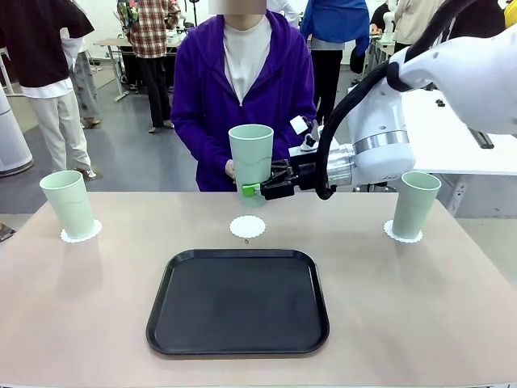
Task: Place coasters on the table and set cups on them.
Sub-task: Take one Reusable plastic cup from the Flat Tray and place it on a coaster set by the human.
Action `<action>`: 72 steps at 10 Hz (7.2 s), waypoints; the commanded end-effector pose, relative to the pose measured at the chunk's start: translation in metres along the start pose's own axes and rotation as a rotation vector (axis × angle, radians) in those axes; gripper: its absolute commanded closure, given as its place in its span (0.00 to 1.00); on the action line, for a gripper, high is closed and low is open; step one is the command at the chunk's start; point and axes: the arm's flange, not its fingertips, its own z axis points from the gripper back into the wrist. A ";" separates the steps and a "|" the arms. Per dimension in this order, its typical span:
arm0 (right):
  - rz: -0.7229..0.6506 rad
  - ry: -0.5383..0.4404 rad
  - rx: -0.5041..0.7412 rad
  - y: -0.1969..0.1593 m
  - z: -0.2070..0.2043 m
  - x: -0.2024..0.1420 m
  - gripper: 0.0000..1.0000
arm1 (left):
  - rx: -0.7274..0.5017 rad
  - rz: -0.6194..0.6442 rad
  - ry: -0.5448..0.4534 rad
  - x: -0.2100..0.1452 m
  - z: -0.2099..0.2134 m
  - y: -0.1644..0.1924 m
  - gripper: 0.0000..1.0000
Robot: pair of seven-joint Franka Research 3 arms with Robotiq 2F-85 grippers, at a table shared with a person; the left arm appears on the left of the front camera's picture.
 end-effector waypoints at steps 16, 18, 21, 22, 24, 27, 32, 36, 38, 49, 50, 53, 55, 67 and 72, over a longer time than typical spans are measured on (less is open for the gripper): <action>0.029 -0.062 0.014 -0.092 -0.020 -0.055 0.19 | 0.003 -0.002 -0.003 0.000 0.001 -0.001 0.00; 0.038 -0.062 0.029 -0.094 -0.024 -0.068 0.19 | 0.003 -0.002 -0.003 0.000 0.001 -0.001 0.00; 0.040 -0.070 0.072 -0.100 -0.035 -0.086 0.19 | 0.003 -0.002 -0.003 0.000 0.001 -0.001 0.00; 0.042 -0.065 0.089 -0.101 -0.039 -0.091 0.19 | 0.003 -0.002 -0.003 0.000 0.001 -0.001 0.00; 0.036 -0.061 0.107 -0.103 -0.045 -0.100 0.19 | 0.003 -0.002 -0.003 0.000 0.001 -0.001 0.00; 0.048 -0.047 0.114 -0.109 -0.049 -0.107 0.19 | 0.003 -0.002 -0.003 0.000 0.001 -0.001 0.00; 0.046 -0.039 0.129 -0.116 -0.054 -0.118 0.19 | 0.003 -0.002 -0.003 0.000 0.001 -0.001 0.00; 0.043 -0.033 0.131 -0.117 -0.055 -0.120 0.11 | 0.003 -0.002 -0.003 0.000 0.001 -0.001 0.00; 0.032 -0.030 0.131 -0.118 -0.054 -0.120 0.00 | 0.003 -0.002 -0.003 0.000 0.001 -0.001 0.00; 0.004 -0.022 0.155 -0.127 -0.038 -0.116 0.00 | 0.003 -0.002 -0.003 0.000 0.001 -0.001 0.00; 0.003 -0.015 0.141 -0.130 -0.034 -0.117 0.00 | 0.003 -0.002 -0.003 0.000 0.001 -0.001 0.00; -0.013 0.051 0.125 -0.128 -0.021 -0.118 0.00 | 0.003 -0.002 -0.003 0.000 0.001 -0.001 0.00; -0.010 0.114 0.114 -0.122 -0.011 -0.112 0.00 | 0.003 -0.002 -0.003 0.000 0.001 -0.001 0.00; -0.401 0.897 -0.349 0.001 0.054 0.062 0.00 | 0.003 -0.002 -0.003 0.000 0.001 -0.001 0.00; -0.574 1.170 -0.537 0.059 0.007 0.155 0.00 | 0.003 -0.002 -0.003 0.000 0.001 -0.001 0.00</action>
